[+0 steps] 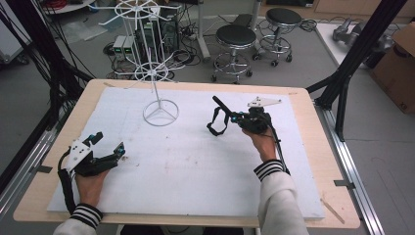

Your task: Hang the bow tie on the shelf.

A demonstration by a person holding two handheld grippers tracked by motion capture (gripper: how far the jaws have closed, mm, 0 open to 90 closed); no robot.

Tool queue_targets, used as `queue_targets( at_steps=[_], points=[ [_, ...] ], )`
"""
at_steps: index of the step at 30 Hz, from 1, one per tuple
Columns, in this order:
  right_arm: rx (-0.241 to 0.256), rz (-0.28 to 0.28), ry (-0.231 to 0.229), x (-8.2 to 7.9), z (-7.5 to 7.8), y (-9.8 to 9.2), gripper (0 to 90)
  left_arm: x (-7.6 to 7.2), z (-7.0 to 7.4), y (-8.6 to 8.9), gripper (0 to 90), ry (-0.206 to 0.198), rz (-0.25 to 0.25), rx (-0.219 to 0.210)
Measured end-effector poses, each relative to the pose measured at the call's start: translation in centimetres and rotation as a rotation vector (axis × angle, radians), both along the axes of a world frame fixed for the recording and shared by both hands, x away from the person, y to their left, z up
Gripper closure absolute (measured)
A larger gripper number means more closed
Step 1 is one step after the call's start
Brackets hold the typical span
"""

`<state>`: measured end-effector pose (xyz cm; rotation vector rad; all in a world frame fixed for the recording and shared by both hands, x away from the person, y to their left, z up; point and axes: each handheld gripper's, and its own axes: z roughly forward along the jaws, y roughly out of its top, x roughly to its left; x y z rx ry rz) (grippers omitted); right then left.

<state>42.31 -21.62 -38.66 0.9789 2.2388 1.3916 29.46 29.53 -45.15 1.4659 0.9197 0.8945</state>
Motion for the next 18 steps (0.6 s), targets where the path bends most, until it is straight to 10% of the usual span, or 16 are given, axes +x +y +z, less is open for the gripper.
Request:
queue_targets(
  at_steps=[18],
  points=[
    [0.013, 0.024, -0.081, -0.8, 3.8, 1.6, 83.7, 0.0, 0.0, -0.1, 12.7, -0.001, -0.001, 0.002]
  ],
)
